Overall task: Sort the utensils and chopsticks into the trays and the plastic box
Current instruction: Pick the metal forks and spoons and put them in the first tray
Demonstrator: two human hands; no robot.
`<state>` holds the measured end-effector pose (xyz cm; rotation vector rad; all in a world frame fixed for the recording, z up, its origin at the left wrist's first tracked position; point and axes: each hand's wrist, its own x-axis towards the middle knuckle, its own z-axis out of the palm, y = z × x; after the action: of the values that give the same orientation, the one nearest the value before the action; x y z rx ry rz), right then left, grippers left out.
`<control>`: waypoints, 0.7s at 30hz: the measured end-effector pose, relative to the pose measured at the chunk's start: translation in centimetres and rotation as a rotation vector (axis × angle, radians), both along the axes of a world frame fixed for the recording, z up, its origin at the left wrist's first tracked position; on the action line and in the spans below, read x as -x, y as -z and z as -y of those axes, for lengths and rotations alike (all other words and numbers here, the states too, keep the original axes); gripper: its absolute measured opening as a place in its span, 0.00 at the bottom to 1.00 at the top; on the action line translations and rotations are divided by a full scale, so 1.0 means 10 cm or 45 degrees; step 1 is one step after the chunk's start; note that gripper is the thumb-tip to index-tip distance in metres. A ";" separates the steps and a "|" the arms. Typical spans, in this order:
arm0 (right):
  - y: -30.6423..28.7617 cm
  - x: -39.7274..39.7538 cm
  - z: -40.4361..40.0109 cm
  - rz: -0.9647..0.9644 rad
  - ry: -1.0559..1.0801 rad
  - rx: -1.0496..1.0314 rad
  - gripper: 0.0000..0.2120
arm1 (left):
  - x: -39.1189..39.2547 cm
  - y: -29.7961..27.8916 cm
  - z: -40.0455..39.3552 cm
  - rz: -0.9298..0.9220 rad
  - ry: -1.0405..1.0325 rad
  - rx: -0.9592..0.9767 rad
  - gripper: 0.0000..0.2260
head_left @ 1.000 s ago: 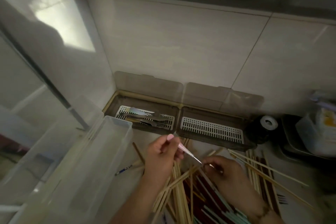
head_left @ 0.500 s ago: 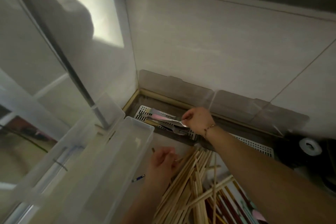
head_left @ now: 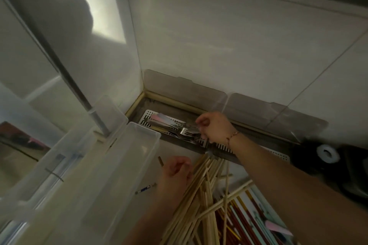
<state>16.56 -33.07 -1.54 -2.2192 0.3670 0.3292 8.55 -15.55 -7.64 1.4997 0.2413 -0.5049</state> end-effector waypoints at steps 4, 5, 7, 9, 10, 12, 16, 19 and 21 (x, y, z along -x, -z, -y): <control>-0.15 0.67 0.35 0.283 0.030 0.147 0.08 | 0.18 -0.06 0.22 0.264 0.228 -0.163 0.08; -0.15 0.92 0.45 0.318 0.056 0.221 0.08 | 0.24 -0.08 0.29 0.318 0.321 -0.199 0.07; -0.10 1.45 0.65 0.312 0.102 0.320 0.08 | 0.35 -0.09 0.43 0.456 0.585 -0.349 0.04; 0.02 1.95 0.84 0.174 0.097 0.477 0.06 | 0.47 -0.11 0.54 0.597 0.861 -0.510 0.06; 0.10 2.17 0.92 0.063 0.057 0.561 0.06 | 0.53 -0.12 0.59 0.642 0.968 -0.548 0.08; 0.24 2.52 1.02 -0.132 -0.068 0.734 0.09 | 0.66 -0.11 0.70 0.754 1.118 -0.605 0.10; 0.41 2.78 0.96 -0.050 -0.094 0.916 0.23 | 0.83 -0.06 0.89 1.066 1.316 -0.819 0.13; 0.43 2.84 0.92 -0.025 -0.105 0.989 0.34 | 0.90 -0.02 0.99 1.284 1.463 -1.074 0.18; 0.43 2.86 0.93 -0.025 -0.111 0.986 0.38 | 0.94 -0.02 1.04 1.337 1.482 -1.141 0.21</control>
<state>-12.07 -42.35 -5.79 -2.9971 0.4620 0.2822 -0.86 -25.90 -7.40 2.4946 -1.4831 -0.4231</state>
